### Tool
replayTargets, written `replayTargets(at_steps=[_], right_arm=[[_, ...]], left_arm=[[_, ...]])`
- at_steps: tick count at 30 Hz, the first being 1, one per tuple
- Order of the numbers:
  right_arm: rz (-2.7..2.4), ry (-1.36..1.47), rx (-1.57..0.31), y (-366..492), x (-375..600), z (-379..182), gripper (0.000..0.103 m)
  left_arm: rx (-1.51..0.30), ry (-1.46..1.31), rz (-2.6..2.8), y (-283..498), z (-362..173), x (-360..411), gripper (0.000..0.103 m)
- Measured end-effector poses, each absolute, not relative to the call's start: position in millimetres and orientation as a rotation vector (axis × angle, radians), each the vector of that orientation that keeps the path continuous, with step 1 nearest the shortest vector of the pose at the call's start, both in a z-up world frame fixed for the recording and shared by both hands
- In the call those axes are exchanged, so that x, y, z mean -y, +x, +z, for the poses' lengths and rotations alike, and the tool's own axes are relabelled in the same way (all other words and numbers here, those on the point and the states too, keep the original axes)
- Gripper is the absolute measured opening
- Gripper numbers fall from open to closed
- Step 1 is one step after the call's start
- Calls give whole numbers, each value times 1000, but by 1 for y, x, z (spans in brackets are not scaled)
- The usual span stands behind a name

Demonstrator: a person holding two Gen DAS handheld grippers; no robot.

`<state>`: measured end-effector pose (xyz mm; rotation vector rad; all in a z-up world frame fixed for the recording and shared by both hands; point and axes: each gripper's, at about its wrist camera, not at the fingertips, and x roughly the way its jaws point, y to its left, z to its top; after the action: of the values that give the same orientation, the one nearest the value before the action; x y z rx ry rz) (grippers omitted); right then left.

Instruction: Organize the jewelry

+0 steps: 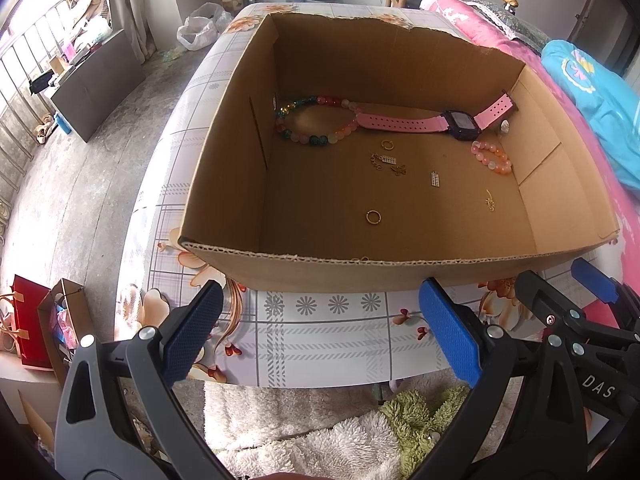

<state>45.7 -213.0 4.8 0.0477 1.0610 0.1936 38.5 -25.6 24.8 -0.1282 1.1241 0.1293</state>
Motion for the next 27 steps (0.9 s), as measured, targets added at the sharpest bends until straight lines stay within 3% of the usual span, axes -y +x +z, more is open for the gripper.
replayTargets(at_steps=[27], right_arm=[[196,49,-1064,46,213,4,97]], left_arm=[[-1124,-127,129,38,25,25,95]])
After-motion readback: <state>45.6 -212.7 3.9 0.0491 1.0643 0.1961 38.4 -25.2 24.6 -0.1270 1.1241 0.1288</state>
